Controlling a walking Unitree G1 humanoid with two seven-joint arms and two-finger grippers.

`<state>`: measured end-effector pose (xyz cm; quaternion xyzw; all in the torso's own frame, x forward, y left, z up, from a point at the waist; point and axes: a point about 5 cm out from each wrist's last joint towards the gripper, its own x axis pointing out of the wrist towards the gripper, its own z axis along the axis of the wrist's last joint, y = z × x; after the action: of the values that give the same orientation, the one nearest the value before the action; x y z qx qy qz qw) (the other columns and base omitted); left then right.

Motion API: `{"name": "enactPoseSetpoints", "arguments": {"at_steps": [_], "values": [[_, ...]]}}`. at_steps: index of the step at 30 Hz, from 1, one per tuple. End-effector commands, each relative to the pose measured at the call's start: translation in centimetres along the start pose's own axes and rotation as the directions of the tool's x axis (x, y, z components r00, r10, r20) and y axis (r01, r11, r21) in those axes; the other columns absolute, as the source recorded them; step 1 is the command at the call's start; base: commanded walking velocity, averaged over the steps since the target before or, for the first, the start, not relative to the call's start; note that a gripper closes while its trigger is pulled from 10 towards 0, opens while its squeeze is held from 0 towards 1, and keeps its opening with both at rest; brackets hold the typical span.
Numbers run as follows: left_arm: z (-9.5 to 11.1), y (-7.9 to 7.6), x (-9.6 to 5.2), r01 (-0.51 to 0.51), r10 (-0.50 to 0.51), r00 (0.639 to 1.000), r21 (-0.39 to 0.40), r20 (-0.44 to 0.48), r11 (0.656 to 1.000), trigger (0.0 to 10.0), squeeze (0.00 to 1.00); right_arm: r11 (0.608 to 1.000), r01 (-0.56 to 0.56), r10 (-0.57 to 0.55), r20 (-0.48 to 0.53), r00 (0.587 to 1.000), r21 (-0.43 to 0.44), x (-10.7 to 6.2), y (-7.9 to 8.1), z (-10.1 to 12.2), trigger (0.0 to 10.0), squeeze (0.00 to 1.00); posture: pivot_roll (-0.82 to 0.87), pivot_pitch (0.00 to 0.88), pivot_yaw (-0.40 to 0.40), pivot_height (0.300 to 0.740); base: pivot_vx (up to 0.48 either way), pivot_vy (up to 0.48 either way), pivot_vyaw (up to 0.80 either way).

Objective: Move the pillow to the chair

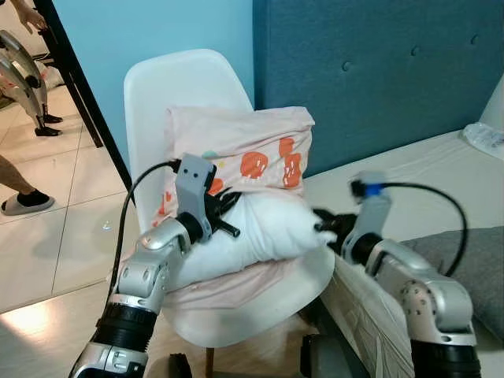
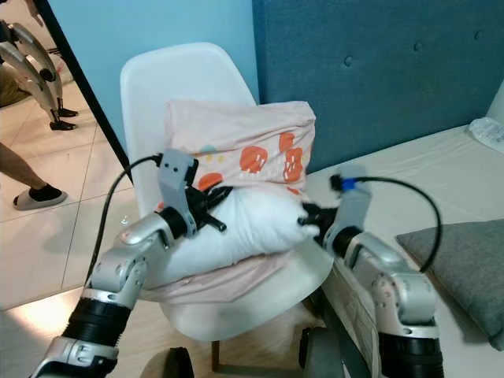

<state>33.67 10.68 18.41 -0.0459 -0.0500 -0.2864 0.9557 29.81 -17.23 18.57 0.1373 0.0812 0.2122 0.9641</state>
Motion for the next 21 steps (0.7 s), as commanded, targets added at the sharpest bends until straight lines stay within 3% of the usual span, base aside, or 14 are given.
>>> {"name": "enactPoseSetpoints", "arguments": {"at_steps": [1, 2, 4, 7, 9, 13, 16, 18, 20, 21], "values": [[2.3, 0.7, 0.1, -0.032, 0.030, 0.995, 0.017, 0.092, 0.999, 0.0, 0.00, 0.997, -0.072, 0.072, -0.027, 0.997, -0.001, -0.2, 0.9, -0.5, 10.0, 0.00, -0.06, 0.052, 0.052, 0.564, 0.000, 0.000, 0.00], [2.3, 0.7, 0.1, -0.032, 0.030, 0.995, 0.017, 0.092, 0.999, 0.0, 0.00, 0.997, -0.072, 0.072, -0.027, 0.997, -0.001, -0.2, 0.9, -0.5, 10.0, 0.00, -0.06, 0.052, 0.052, 0.564, 0.000, 0.000, 0.00], [2.5, 0.5, 0.2, -0.021, 0.021, 0.995, -0.001, 0.095, 1.000, 0.0, 0.00, 0.983, -0.145, 0.128, -0.153, 0.980, -0.108, -1.4, 1.3, -2.0, 10.0, 0.00, -0.06, 0.047, 0.051, 0.564, 0.000, 0.000, 0.00], [2.6, 0.0, 0.2, -0.004, 0.006, 0.995, -0.020, 0.100, 1.000, 0.0, 0.00, 0.989, -0.116, 0.098, -0.188, 0.977, -0.092, -2.8, 0.3, -2.2, 10.0, 0.00, -0.06, 0.051, 0.053, 0.564, 0.000, 0.000, 0.00], [2.6, -0.4, 0.3, 0.006, -0.003, 0.994, -0.033, 0.105, 0.999, 0.0, 0.00, 0.993, -0.107, 0.095, -0.175, 0.980, -0.059, -3.9, -0.1, -1.9, 10.0, 0.00, -0.07, 0.050, 0.054, 0.564, 0.000, 0.000, 0.00], [2.6, -0.8, 0.4, 0.017, -0.013, 0.995, -0.038, 0.103, 0.999, 0.0, 0.00, 0.979, -0.194, 0.180, -0.184, 0.966, -0.059, -5.5, 0.6, -2.0, 10.0, 0.00, -0.08, 0.052, 0.059, 0.564, 0.000, 0.000, 0.00], [2.6, -0.8, 0.4, 0.017, -0.013, 0.995, -0.038, 0.103, 0.999, 0.0, 0.00, 0.979, -0.194, 0.180, -0.184, 0.966, -0.059, -5.5, 0.6, -2.0, 10.0, 0.00, -0.08, 0.052, 0.059, 0.564, 0.000, 0.000, 0.00], [2.5, -1.0, 0.6, 0.029, -0.024, 0.995, -0.046, 0.100, 0.999, 0.0, 0.00, 0.952, -0.292, 0.274, -0.174, 0.946, -0.089, -7.0, 1.4, -1.7, 10.0, 0.00, -0.08, 0.054, 0.061, 0.564, 0.000, 0.000, 0.00], [2.5, -1.0, 0.6, 0.029, -0.024, 0.995, -0.046, 0.100, 0.999, 0.0, 0.00, 0.952, -0.292, 0.274, -0.174, 0.946, -0.089, -7.0, 1.4, -1.7, 10.0, 0.00, -0.08, 0.054, 0.061, 0.564, 0.000, 0.000, 0.00], [2.4, -1.1, 0.6, 0.033, -0.028, 0.995, -0.050, 0.098, 0.998, 0.0, 0.00, 0.937, -0.341, 0.328, -0.145, 0.934, -0.076, -7.8, 1.8, -1.5, 10.0, 0.00, -0.08, 0.054, 0.061, 0.564, 0.000, 0.000, 0.00]]}}
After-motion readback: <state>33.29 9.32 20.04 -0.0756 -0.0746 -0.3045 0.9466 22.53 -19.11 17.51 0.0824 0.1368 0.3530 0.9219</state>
